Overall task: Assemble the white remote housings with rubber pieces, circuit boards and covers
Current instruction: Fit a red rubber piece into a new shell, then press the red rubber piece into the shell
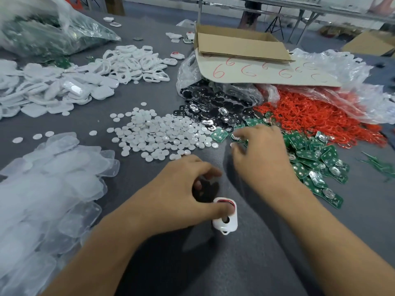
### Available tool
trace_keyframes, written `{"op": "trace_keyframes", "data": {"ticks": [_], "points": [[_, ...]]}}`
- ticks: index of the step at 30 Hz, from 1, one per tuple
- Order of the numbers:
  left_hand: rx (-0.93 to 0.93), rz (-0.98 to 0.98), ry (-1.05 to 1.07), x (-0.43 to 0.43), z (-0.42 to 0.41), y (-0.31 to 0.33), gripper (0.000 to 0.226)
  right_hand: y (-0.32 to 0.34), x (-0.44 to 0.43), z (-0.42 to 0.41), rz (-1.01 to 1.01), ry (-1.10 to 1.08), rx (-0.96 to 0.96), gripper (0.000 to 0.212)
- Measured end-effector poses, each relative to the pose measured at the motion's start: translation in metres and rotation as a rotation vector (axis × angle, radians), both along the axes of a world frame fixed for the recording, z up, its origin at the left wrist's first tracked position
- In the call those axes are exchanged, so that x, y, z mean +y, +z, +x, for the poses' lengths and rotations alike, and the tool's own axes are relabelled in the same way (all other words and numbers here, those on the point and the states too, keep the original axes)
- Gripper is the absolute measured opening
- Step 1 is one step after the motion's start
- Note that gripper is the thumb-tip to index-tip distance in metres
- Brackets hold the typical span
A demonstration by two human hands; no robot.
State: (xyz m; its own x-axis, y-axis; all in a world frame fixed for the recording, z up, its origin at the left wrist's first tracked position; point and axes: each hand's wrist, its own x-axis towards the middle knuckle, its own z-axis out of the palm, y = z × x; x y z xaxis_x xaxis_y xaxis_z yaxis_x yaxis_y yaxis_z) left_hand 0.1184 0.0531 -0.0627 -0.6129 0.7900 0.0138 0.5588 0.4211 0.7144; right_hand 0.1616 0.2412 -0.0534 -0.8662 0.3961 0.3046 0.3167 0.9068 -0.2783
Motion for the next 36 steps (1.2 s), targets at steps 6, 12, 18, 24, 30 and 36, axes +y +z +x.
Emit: {"op": "trace_keyframes", "data": {"ticks": [6, 12, 18, 24, 30, 36], "points": [[0.021, -0.048, -0.103, 0.002, 0.009, -0.002, 0.074, -0.010, 0.009, -0.013, 0.017, 0.049, -0.066, 0.012], [-0.049, 0.047, -0.092, 0.005, 0.012, 0.000, 0.033, -0.014, 0.004, -0.003, 0.160, 0.037, -0.142, 0.008], [-0.331, 0.228, -0.046, 0.005, 0.010, -0.001, 0.037, -0.013, 0.002, 0.017, 0.015, 0.100, -0.108, 0.024], [-0.111, 0.111, 0.012, 0.003, 0.006, -0.004, 0.031, 0.000, 0.021, -0.002, -0.203, 0.094, -0.006, 0.016], [0.048, 0.072, 0.058, 0.005, 0.004, -0.008, 0.032, 0.022, 0.045, -0.083, -0.195, 0.030, -0.066, 0.036], [0.146, 0.119, 0.104, 0.008, -0.001, -0.014, 0.028, 0.016, 0.047, -0.112, -0.116, 0.143, -0.196, 0.020]]}}
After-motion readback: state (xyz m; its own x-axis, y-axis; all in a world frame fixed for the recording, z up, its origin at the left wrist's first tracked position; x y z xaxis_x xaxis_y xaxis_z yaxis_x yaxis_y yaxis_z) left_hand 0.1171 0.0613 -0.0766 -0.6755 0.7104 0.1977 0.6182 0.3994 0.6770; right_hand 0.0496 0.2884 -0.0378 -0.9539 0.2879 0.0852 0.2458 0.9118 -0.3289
